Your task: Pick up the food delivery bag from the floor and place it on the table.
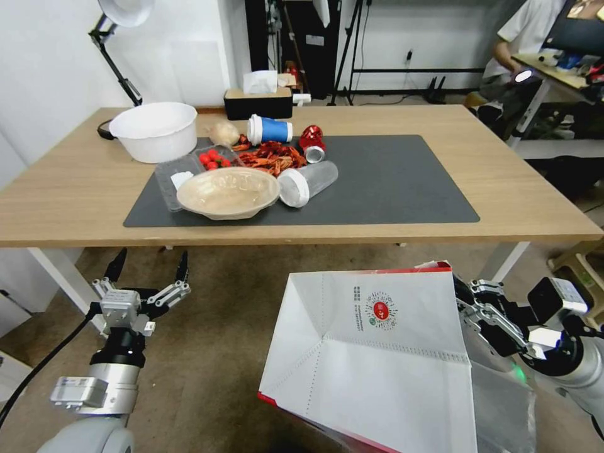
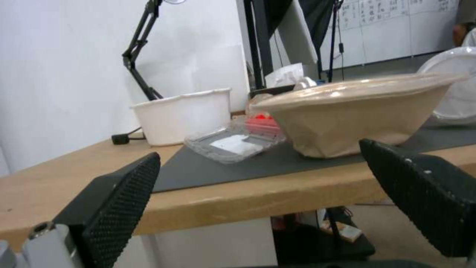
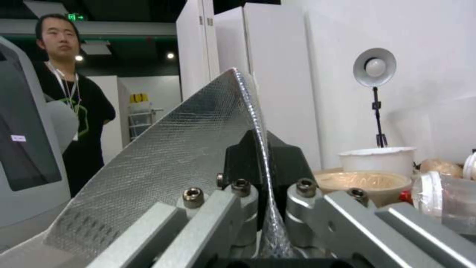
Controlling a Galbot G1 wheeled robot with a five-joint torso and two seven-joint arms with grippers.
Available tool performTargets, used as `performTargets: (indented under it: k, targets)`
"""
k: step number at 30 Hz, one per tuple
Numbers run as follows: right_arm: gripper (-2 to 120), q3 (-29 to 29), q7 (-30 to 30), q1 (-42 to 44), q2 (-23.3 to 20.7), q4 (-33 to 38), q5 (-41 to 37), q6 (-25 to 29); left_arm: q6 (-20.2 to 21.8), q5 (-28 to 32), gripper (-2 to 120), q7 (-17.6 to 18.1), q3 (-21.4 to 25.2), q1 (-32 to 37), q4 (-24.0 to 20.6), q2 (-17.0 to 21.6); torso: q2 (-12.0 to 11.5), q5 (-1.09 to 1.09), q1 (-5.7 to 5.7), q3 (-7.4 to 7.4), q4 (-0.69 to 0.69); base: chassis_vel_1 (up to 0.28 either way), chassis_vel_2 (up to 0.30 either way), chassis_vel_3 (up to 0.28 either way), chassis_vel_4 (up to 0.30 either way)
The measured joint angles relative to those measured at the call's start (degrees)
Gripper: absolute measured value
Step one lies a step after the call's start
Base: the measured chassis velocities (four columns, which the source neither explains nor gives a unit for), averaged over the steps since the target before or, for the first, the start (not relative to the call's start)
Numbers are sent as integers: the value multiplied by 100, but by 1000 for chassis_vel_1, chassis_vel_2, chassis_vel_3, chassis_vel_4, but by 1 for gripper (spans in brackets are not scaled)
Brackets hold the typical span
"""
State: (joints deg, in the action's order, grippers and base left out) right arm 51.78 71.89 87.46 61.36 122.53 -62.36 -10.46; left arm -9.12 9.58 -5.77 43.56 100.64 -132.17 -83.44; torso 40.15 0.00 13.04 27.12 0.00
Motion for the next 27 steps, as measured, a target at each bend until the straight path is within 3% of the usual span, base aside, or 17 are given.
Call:
performTargets:
  k: [27]
  targets:
    - [0, 4, -5, 0, 13, 11, 21, 20, -39, -5, 100, -3, -3, 7, 5, -34, 689, 0, 286, 402, 0, 0, 0, 0, 0]
